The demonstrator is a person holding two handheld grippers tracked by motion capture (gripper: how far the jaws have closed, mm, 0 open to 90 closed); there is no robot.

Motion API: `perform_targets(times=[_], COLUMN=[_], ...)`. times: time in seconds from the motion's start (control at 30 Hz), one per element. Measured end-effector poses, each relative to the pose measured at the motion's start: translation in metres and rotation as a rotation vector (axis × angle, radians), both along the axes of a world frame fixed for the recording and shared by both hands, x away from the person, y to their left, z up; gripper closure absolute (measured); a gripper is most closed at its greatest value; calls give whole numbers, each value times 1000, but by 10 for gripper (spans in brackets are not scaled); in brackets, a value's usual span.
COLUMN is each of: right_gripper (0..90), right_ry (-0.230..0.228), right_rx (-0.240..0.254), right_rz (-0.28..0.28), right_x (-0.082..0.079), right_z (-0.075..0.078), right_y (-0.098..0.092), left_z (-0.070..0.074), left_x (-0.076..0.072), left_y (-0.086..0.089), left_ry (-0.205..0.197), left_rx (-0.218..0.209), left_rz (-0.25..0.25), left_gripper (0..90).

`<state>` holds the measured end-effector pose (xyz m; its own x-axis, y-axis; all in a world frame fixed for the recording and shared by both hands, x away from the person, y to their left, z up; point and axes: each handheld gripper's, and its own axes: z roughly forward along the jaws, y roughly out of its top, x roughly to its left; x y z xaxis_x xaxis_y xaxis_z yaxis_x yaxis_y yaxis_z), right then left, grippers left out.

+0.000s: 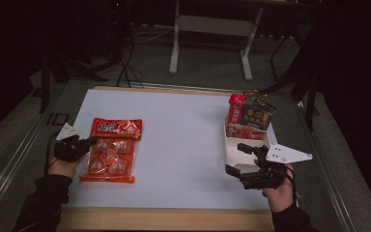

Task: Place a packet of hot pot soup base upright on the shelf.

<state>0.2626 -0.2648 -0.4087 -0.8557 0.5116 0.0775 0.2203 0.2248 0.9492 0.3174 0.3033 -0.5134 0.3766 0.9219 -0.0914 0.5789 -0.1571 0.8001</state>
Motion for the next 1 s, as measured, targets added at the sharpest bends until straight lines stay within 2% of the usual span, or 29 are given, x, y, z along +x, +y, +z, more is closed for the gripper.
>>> perform_targets(times=[0.03,0.1,0.13,0.2,0.23,0.27,0.37,0.6,0.67,0.83,1.0], right_gripper=[141,141,141,141,141,141,141,142,142,142,143], right_ry=[4,8,8,13,12,15,13,14,16,16,21], right_rx=[-3,-5,-8,-10,-13,-14,-18,-22,-23,-28,-23], right_rz=[7,15,16,21,21,24,26,27,30,35,36], right_x=[0,0,1,1,1,1,1,2,2,1,2], right_z=[-1,-2,-2,-3,-3,-3,-3,-4,-4,-4,-5], right_y=[1,2,2,3,4,4,4,4,5,7,6], left_z=[-6,-9,-13,-15,-18,-18,-25,-29,-29,-28,-26], left_x=[1,2,4,5,6,6,9,11,11,12,14], left_y=[3,5,8,10,10,10,9,6,1,-10,-28], left_ry=[10,23,28,39,55,55,102,113,111,111,111], left_rx=[14,10,6,7,27,27,69,71,94,93,108], left_rz=[9,18,46,48,62,62,67,75,80,53,-3], left_gripper=[900,900,900,900,900,900,900,900,900,900,900])
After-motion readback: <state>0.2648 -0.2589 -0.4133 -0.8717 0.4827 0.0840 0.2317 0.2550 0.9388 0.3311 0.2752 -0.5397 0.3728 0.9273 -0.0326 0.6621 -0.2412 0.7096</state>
